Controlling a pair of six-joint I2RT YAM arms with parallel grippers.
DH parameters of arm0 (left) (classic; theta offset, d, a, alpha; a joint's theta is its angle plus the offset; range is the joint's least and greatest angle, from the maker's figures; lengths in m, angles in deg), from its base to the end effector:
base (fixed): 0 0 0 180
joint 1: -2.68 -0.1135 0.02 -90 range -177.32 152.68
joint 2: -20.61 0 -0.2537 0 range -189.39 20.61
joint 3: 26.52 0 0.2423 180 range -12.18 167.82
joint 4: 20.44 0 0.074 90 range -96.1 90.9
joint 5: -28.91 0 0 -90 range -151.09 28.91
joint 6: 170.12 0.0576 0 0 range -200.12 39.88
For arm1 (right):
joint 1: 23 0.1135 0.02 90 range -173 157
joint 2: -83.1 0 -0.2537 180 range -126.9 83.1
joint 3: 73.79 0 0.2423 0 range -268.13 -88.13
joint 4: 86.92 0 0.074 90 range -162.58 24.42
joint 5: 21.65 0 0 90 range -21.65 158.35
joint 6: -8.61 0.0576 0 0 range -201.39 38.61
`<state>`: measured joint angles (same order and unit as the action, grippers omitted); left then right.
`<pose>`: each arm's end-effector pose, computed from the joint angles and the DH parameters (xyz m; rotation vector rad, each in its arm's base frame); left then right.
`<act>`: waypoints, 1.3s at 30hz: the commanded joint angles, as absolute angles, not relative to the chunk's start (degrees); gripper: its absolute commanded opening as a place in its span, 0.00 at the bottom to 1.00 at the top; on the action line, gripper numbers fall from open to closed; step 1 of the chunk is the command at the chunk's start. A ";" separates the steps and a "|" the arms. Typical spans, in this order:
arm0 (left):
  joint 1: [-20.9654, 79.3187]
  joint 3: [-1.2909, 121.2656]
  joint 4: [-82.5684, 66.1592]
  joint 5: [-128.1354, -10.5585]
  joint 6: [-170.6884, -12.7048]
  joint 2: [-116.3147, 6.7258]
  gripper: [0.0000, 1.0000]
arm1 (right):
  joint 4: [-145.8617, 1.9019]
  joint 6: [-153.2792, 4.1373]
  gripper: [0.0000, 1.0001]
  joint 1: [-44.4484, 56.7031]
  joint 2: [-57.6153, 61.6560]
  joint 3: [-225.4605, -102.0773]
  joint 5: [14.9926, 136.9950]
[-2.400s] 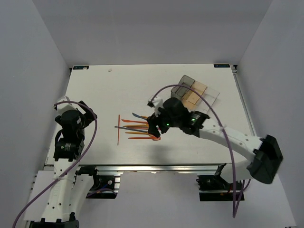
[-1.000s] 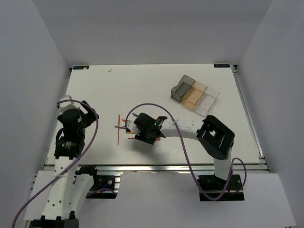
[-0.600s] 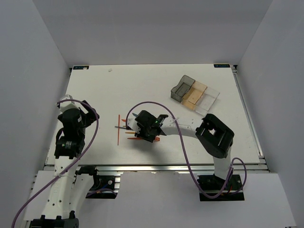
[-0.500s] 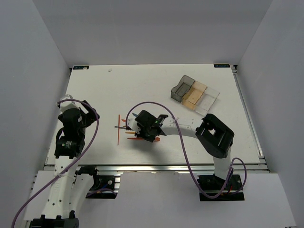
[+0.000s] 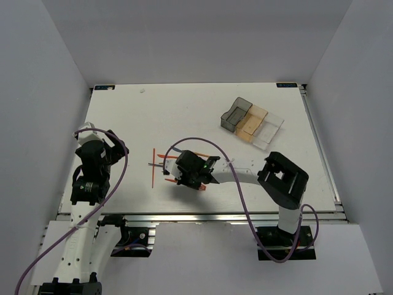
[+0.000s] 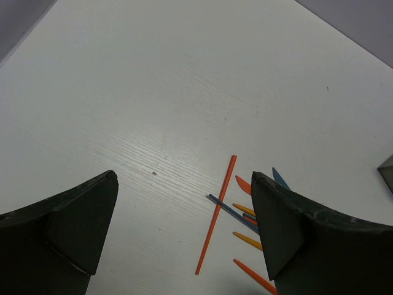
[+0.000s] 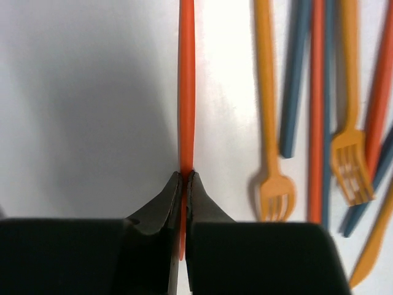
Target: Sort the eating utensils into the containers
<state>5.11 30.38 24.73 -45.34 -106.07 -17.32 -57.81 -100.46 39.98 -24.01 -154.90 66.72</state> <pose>0.1657 0.0086 0.2911 -0.5769 1.9253 -0.0370 0.1776 0.3446 0.1418 -1.6676 1.9340 0.2663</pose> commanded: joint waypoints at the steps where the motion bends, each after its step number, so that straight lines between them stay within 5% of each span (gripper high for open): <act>1: 5.31 29.83 23.69 -46.06 -105.61 -17.36 0.98 | -57.80 -97.82 0.00 41.07 -21.50 -151.16 70.63; 11: 5.31 29.92 23.87 -45.79 -105.61 -16.92 0.98 | -64.39 -86.61 0.00 31.33 -4.73 -151.42 80.39; 13: 5.31 29.83 23.78 -45.70 -105.69 -16.74 0.98 | -66.15 -82.38 0.00 25.89 -2.51 -150.89 76.73; 17: 5.31 29.83 23.61 -45.97 -105.61 -16.74 0.98 | -62.49 -64.12 0.00 15.08 0.13 -152.99 49.43; 23: 5.40 29.83 23.61 -45.97 -105.61 -16.57 0.98 | -61.59 -54.50 0.00 -0.22 -0.82 -155.02 33.32; 39: 6.10 29.92 23.61 -46.14 -105.52 -17.09 0.98 | -56.84 -42.80 0.00 -9.11 -17.71 -165.13 22.21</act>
<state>5.62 30.38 24.71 -45.49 -106.05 -17.17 -57.53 -45.90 -8.76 -17.82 -162.33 25.87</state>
